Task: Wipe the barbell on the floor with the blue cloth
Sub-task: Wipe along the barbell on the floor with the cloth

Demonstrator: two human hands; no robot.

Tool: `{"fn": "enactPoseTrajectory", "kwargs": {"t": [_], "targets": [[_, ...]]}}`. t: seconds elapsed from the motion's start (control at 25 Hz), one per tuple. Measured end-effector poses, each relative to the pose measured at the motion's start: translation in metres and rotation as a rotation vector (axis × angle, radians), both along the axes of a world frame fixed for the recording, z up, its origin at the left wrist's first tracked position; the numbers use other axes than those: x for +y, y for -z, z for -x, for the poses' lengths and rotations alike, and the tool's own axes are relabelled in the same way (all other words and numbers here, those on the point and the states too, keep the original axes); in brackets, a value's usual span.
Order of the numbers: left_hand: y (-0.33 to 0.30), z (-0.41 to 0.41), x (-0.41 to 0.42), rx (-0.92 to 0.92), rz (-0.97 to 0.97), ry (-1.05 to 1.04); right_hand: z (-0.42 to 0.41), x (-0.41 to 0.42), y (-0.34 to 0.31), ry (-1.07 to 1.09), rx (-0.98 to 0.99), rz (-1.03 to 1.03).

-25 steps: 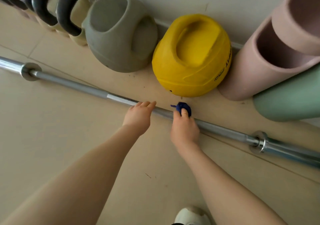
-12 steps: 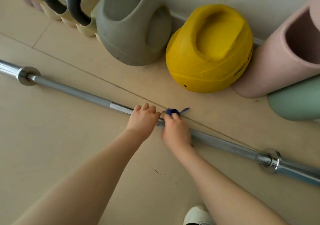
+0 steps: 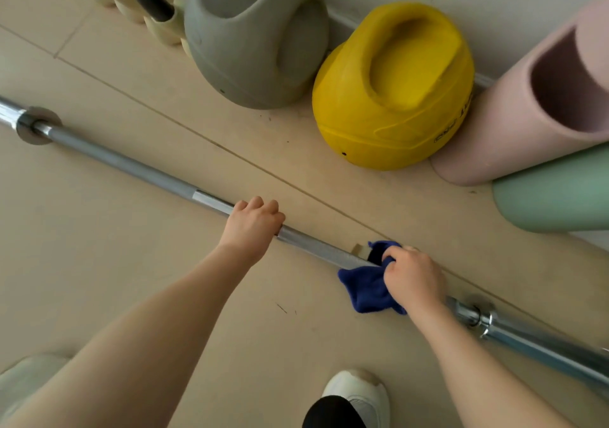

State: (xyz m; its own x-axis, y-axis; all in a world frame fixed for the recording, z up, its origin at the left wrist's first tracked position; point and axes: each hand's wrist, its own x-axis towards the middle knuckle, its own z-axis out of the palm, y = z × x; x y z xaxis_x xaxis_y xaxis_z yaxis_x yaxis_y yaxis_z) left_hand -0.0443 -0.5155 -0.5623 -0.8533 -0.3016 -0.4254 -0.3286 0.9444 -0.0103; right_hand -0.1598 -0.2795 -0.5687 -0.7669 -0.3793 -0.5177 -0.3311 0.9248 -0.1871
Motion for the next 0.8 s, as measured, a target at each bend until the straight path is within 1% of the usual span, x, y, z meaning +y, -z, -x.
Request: {"fn": "enactPoseTrajectory", "kwargs": {"t": [0.12,0.24,0.28,0.32,0.36,0.44,0.52,0.6,0.68,0.76,0.8], "targets": [[0.003,-0.001,-0.002,0.014,-0.004,0.002,0.001,0.021,0.001,0.117,0.044,0.009],[0.0,0.001,-0.007,-0.006,-0.063,0.036,0.006,0.026,-0.003,0.47,-0.057,0.079],[-0.002,0.001,-0.01,-0.01,-0.076,0.078,0.004,0.021,-0.006,0.545,-0.076,0.093],[-0.003,-0.001,-0.015,-0.019,-0.083,0.115,-0.001,0.011,-0.01,0.563,-0.089,0.106],[-0.004,-0.003,-0.019,-0.024,-0.088,0.124,-0.008,-0.003,-0.015,0.527,-0.107,0.132],[-0.008,-0.011,-0.025,-0.01,-0.092,0.084,-0.029,-0.042,-0.021,0.343,-0.141,0.227],[-0.009,-0.015,-0.027,0.102,-0.089,0.151,-0.052,-0.082,-0.015,0.094,-0.124,0.237],[-0.007,-0.015,-0.033,0.174,-0.08,0.222,-0.067,-0.114,-0.011,-0.059,-0.135,0.242],[-0.003,-0.017,-0.038,0.075,-0.1,0.229,-0.069,-0.122,-0.011,-0.204,-0.208,0.301],[0.001,-0.011,-0.046,-0.006,-0.094,0.292,-0.057,-0.114,-0.01,-0.37,-0.152,0.219],[0.002,-0.008,-0.051,-0.017,-0.115,0.324,-0.052,-0.11,-0.008,-0.383,-0.112,0.152]]}}
